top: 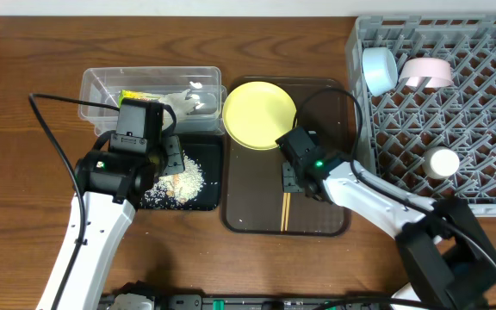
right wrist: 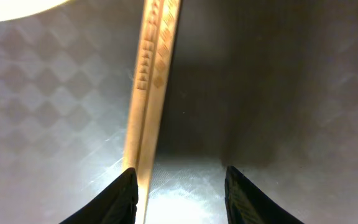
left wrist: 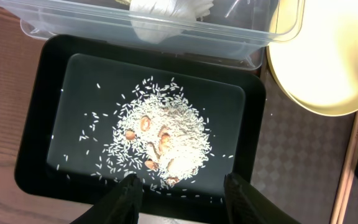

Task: Sort waste into correct bins and load items into the dishwasher rack
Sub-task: 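Move right gripper to brown tray and grasp the wooden chopsticks, then carry chopsticks with right gripper and drop them into rack's left edge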

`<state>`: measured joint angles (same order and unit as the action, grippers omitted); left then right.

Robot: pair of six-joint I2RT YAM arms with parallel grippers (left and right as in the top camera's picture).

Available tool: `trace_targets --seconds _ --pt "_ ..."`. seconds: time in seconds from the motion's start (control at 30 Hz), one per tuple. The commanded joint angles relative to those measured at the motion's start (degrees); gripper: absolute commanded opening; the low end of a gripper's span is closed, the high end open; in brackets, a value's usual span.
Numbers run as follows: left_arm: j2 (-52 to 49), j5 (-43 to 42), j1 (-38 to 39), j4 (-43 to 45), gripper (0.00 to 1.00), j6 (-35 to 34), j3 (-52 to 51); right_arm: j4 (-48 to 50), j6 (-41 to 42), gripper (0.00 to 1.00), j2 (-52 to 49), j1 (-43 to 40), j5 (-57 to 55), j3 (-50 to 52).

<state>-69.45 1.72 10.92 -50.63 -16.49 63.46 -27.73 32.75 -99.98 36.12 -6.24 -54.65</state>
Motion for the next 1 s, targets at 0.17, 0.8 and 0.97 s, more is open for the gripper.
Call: trace_targets --seconds 0.17,0.8,0.97 --pt "-0.2 0.7 -0.2 -0.4 0.47 -0.1 0.4 0.7 1.9 0.44 -3.8 1.0 -0.6 0.4" --pt "-0.2 0.7 -0.2 -0.5 0.47 -0.1 0.4 -6.4 -9.5 0.01 5.7 -8.5 0.7 -1.6" --pt "-0.2 0.7 -0.2 -0.5 0.47 -0.1 0.4 -10.0 -17.1 0.01 14.6 -14.8 0.7 -4.7"
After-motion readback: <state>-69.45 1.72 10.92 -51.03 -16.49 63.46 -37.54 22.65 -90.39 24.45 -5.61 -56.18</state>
